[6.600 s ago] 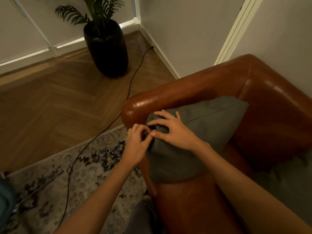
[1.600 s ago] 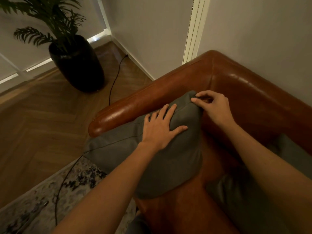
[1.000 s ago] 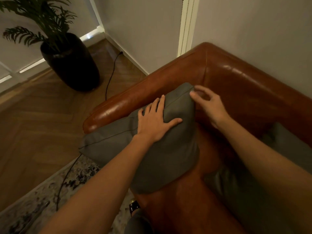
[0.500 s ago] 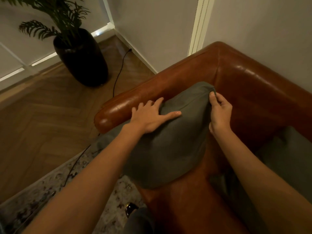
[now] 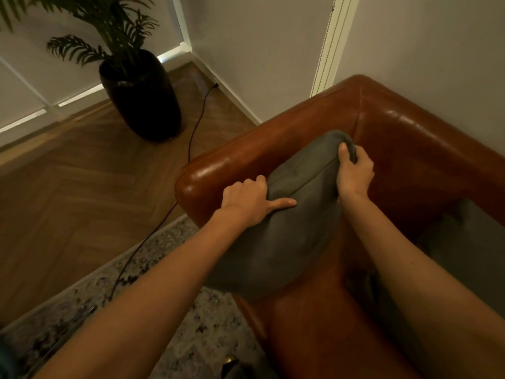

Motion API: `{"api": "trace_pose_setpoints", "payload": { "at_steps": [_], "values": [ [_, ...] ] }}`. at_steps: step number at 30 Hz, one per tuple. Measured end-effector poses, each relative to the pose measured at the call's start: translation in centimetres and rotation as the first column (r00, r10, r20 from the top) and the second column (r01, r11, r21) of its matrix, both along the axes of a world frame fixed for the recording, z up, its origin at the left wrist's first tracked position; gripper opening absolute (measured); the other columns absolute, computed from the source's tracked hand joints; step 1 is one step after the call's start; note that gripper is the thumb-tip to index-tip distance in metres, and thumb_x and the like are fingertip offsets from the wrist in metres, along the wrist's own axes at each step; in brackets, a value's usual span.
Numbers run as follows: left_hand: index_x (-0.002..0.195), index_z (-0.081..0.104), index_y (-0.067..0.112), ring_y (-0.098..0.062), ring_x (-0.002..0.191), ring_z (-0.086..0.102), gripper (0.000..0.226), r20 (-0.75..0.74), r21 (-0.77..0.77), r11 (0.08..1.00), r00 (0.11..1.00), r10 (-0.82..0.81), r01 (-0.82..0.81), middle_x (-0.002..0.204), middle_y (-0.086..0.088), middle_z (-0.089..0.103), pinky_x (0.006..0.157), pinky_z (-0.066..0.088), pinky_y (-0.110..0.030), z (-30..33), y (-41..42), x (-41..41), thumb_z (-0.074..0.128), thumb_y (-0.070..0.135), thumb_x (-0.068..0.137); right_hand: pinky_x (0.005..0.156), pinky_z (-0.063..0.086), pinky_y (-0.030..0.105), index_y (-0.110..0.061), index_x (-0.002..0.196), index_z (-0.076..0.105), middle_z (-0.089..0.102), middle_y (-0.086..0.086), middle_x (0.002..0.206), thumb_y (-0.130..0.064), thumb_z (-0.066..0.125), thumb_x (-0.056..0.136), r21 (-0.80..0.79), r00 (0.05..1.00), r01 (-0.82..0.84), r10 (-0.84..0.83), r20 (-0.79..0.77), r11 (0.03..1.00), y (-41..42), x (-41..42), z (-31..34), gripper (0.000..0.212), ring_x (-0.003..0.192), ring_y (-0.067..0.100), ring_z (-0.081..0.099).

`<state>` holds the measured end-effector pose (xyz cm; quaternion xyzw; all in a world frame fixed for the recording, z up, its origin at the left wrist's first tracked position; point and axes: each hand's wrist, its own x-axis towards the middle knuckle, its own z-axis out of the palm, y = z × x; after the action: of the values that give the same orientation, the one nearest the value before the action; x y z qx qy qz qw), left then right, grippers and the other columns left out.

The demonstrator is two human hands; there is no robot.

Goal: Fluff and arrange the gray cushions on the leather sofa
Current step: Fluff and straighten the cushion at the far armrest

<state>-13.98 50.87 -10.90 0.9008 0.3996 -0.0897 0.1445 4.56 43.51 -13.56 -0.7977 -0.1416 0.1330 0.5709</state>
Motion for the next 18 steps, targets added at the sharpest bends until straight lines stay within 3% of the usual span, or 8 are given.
{"api": "trace_pose_setpoints", "payload": {
  "at_steps": [3, 5, 8, 10, 13, 16, 18],
  "values": [
    [0.111, 0.049, 0.013, -0.023, 0.085, 0.059, 0.08, 0.016, -0.088, 0.99, 0.994, -0.109, 0.11, 0.093, -0.003, 0.058, 0.074, 0.049, -0.039, 2.4, -0.6, -1.3, 0.043, 0.083, 0.074, 0.091, 0.05, 0.04, -0.019, 0.092, 0.062, 0.062, -0.003, 0.09, -0.036, 0.049, 0.1, 0.03, 1.0, -0.004, 0.005, -0.027, 1.0, -0.3, -1.2, 1.9, 0.024, 0.098, 0.02, 0.061],
    [0.106, 0.052, 0.015, -0.022, 0.08, 0.063, 0.073, 0.066, -0.267, 0.954, 0.991, -0.121, 0.134, 0.092, -0.003, 0.062, 0.073, 0.054, -0.039, 3.9, -0.5, -2.3, 0.045, 0.081, 0.075, 0.091, 0.051, 0.039, -0.02, 0.092, 0.064, 0.065, 0.001, 0.096, -0.037, 0.049, 0.1, 0.05, 0.999, -0.046, 0.047, -0.018, 0.998, -0.9, -1.6, 3.5, 0.024, 0.096, 0.017, 0.062],
    [0.097, 0.058, 0.015, -0.022, 0.064, 0.07, 0.068, 0.263, -0.496, 0.864, 0.963, 0.053, 0.088, 0.084, -0.007, 0.07, 0.068, 0.06, -0.042, 5.1, 0.1, -3.9, 0.038, 0.077, 0.082, 0.088, 0.054, 0.035, -0.018, 0.1, 0.066, 0.068, 0.003, 0.102, -0.038, 0.049, 0.099, 0.09, 0.986, -0.164, 0.161, 0.034, 0.982, -2.4, -2.7, 6.6, 0.026, 0.095, 0.014, 0.064],
    [0.111, 0.058, 0.018, -0.021, 0.087, 0.068, 0.07, 0.392, -0.423, 0.905, 0.909, 0.139, 0.044, 0.101, -0.004, 0.069, 0.084, 0.055, -0.047, 4.5, 0.5, -4.2, 0.035, 0.078, 0.084, 0.083, 0.055, 0.026, -0.016, 0.106, 0.066, 0.068, -0.001, 0.102, -0.034, 0.049, 0.1, 0.145, 0.968, -0.252, 0.251, 0.025, 0.957, -3.5, -3.6, 8.4, 0.025, 0.092, 0.007, 0.065],
    [0.147, 0.027, 0.039, -0.02, 0.135, 0.037, 0.072, 0.541, -0.488, 0.857, 0.829, 0.146, 0.167, 0.149, -0.001, 0.036, 0.113, 0.03, -0.043, 3.8, -0.9, -3.9, 0.041, 0.073, 0.086, 0.08, 0.056, 0.023, -0.012, 0.114, 0.066, 0.071, 0.003, 0.108, -0.028, 0.05, 0.1, 0.216, 0.93, -0.35, 0.366, -0.037, 0.911, -5.8, -5.3, 9.7, 0.027, 0.096, 0.01, 0.068],
    [0.152, 0.01, 0.041, -0.016, 0.143, 0.025, 0.073, 0.572, -0.554, 0.785, 0.812, 0.117, 0.277, 0.158, 0.003, 0.024, 0.118, 0.023, -0.041, 2.6, -3.8, -3.2, 0.043, 0.065, 0.091, 0.082, 0.055, 0.023, -0.014, 0.113, 0.064, 0.07, 0.001, 0.11, -0.027, 0.049, 0.101, 0.235, 0.919, -0.354, 0.384, -0.092, 0.905, -8.7, -6.3, 9.3, 0.024, 0.101, 0.012, 0.067],
    [0.153, 0.007, 0.04, -0.022, 0.143, 0.026, 0.076, 0.532, -0.566, 0.789, 0.837, 0.129, 0.238, 0.158, 0.0, 0.025, 0.117, 0.025, -0.045, 1.0, -6.1, -2.9, 0.042, 0.066, 0.091, 0.083, 0.051, 0.022, -0.014, 0.115, 0.06, 0.066, -0.003, 0.108, -0.029, 0.045, 0.102, 0.127, 0.934, -0.341, 0.351, -0.064, 0.931, -10.5, -6.8, 8.5, 0.024, 0.099, 0.009, 0.064]
  ]
}}
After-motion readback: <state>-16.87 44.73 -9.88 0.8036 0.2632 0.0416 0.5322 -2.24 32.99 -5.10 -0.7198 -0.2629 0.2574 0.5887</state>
